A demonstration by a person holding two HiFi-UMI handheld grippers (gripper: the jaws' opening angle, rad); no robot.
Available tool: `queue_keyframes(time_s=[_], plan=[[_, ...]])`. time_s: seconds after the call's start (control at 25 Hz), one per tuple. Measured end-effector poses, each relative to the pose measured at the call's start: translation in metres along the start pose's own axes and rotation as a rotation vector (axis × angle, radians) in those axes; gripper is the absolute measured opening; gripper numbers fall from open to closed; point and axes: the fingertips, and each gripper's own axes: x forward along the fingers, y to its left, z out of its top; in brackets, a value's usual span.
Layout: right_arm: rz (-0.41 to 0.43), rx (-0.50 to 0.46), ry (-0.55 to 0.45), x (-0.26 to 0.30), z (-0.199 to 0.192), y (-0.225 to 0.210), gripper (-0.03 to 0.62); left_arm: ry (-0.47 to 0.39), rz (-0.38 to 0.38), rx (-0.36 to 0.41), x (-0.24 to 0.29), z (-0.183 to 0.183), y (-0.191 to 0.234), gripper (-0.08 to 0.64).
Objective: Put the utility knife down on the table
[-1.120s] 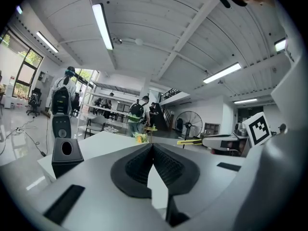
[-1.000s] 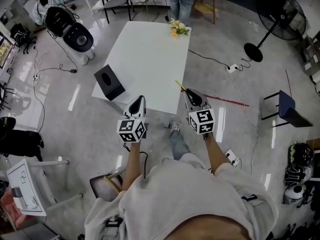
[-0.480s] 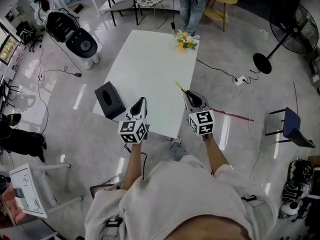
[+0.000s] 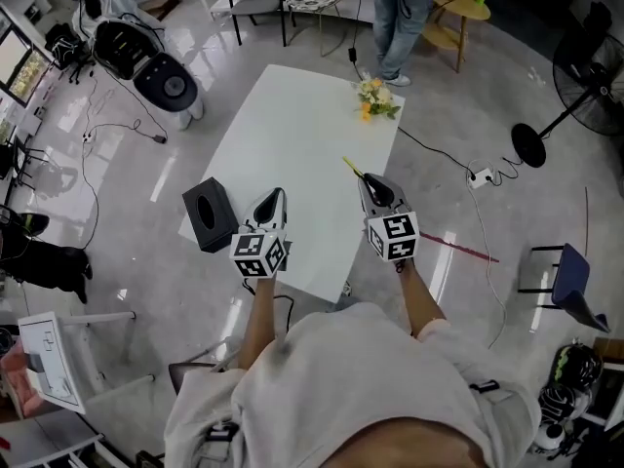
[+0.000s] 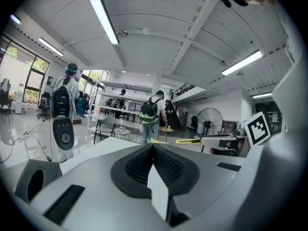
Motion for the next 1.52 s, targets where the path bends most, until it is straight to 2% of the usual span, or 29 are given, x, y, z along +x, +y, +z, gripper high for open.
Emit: queue_keyframes(time_s=[0.36, 0.64, 1.28, 1.52], plan=[[0.059, 0.020, 0.023, 0.047, -0.005, -0.015, 0.060, 0.027, 0.055, -0.006, 0.027, -0.001, 0.019, 0.020], [0.063, 0.054, 0.067, 0.063, -0.022, -0.017, 0.058, 0.088, 0.067, -0.016, 0.034, -0.020, 0.032, 0.020], [-0.033, 0.075, 0.191, 0.092, -0.060, -0.011, 0.058, 0.170, -0.032, -0.065, 0.075, -0.052, 0.076, 0.020], [-0.050, 0.089, 0.238, 0.099, -0.078, -0.006, 0.058, 0.219, -0.061, -0.094, 0.081, -0.075, 0.084, 0.020]])
